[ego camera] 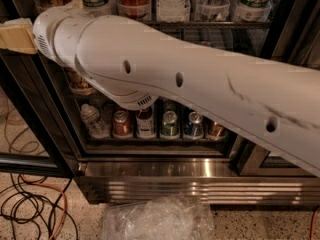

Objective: Pick orange can from top shelf of fridge

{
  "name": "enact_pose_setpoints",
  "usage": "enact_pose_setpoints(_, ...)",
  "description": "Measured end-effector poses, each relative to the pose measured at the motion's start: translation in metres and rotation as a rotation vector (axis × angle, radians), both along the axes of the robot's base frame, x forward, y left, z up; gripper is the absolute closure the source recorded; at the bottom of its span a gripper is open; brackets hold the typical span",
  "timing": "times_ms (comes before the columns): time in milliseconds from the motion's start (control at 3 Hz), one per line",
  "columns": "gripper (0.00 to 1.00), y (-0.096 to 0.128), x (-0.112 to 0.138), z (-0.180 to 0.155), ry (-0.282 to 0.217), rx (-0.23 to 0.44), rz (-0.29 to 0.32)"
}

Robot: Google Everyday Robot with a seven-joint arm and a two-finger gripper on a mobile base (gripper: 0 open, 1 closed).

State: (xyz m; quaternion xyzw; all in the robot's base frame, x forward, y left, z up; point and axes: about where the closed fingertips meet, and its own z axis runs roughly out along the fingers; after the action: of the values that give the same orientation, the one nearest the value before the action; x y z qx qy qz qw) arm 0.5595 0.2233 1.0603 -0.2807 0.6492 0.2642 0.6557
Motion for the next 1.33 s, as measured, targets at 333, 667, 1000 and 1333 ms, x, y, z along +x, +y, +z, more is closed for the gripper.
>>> enact_pose_setpoints(333,0.00,0.000,0.001,-0.007,-0.007,-0.027,0.008)
enact_pose_setpoints(667,0.00,-0.009,0.012,-0.011,-0.036,-0.062,-0.008)
enact_pose_setpoints(1000,0.00,-0.024,0.028,-0.006,-0.086,-0.102,-0.033)
enact_pose_setpoints(1333,0.00,-0.040,0.037,0.002,-0.129,-0.139,-0.057)
